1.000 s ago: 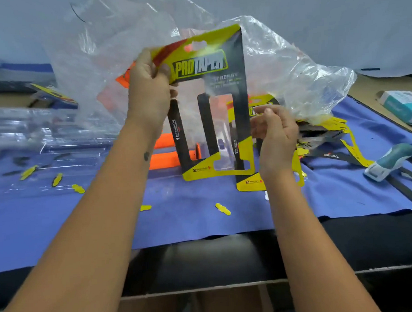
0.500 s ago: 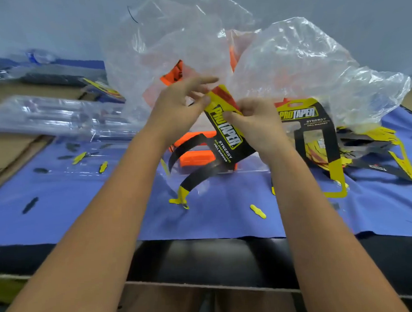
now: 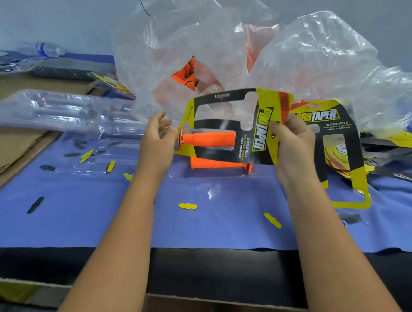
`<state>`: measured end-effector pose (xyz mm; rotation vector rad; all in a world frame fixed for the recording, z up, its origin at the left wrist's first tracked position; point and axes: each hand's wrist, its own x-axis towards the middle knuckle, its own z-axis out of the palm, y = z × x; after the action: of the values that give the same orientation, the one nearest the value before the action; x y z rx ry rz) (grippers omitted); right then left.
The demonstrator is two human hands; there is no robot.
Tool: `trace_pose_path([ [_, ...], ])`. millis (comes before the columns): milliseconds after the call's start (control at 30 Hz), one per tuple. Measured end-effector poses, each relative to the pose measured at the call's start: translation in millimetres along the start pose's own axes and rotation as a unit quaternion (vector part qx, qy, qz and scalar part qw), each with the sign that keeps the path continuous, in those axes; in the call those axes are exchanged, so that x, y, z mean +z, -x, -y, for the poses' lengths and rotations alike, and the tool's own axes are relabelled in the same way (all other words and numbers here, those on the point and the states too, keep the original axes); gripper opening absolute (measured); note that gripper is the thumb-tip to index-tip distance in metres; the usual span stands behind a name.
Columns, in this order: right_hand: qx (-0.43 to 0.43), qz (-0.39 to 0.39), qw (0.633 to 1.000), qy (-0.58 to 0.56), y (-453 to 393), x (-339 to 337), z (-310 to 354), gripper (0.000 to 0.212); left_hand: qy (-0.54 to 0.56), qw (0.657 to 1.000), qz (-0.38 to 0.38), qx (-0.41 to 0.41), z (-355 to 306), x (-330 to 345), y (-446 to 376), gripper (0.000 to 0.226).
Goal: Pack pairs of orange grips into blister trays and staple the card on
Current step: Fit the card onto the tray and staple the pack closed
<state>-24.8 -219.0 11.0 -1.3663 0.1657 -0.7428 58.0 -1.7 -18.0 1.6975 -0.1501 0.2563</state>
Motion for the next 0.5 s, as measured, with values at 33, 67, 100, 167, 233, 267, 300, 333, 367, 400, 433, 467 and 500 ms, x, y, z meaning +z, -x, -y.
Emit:
trace_pose_path([
  [33, -0.008, 0.015, 1.000, -0.021, 1, -1, 1, 0.025, 0.015, 1.000, 0.012, -0.009, 0, 1, -1, 0.045],
  [67, -0.017, 0.033, 0.999, -0.034, 3, -1, 1, 0.026, 0.032, 0.999, 0.023, -0.013, 1, 1, -1, 0.048],
  [100, -0.026, 0.052, 0.998, -0.039, 5, -2, 2, 0.028, 0.047, 0.998, 0.030, -0.012, 3, 1, -1, 0.049],
  [167, -0.045, 0.077, 0.995, -0.041, 7, -3, 1, 0.034, 0.063, 0.997, 0.037, 0.003, 3, -2, 0, 0.051],
  [233, -0.062, 0.089, 0.993, -0.039, 9, -2, 2, 0.035, 0.054, 0.996, 0.049, 0.046, 0, -5, 3, 0.038],
  [267, -0.073, 0.091, 0.993, -0.034, 9, -2, 2, 0.034, 0.042, 0.995, 0.048, 0.074, -2, -7, 6, 0.035],
  [300, -0.081, 0.089, 0.992, -0.031, 8, -2, 3, 0.034, 0.032, 0.993, 0.038, 0.103, -3, -8, 9, 0.038],
  [333, -0.085, 0.081, 0.993, -0.029, 8, -2, 3, 0.036, 0.022, 0.992, 0.017, 0.124, -5, -9, 12, 0.040],
  [367, -0.086, 0.069, 0.993, -0.031, 7, -4, 2, 0.037, 0.015, 0.990, -0.009, 0.137, -7, -10, 14, 0.038],
  [400, -0.083, 0.055, 0.994, -0.037, 6, -6, 1, 0.036, 0.009, 0.989, -0.039, 0.145, -7, -11, 15, 0.033],
  [433, -0.079, 0.045, 0.995, -0.044, 5, -9, 1, 0.035, 0.008, 0.987, -0.071, 0.147, -7, -12, 15, 0.030],
  [467, -0.073, 0.041, 0.996, -0.044, 4, -12, 1, 0.033, 0.004, 0.985, -0.099, 0.144, -7, -11, 17, 0.032],
  [500, -0.067, 0.038, 0.996, -0.037, 4, -15, 0, 0.031, 0.003, 0.983, -0.114, 0.141, -8, -10, 19, 0.031],
])
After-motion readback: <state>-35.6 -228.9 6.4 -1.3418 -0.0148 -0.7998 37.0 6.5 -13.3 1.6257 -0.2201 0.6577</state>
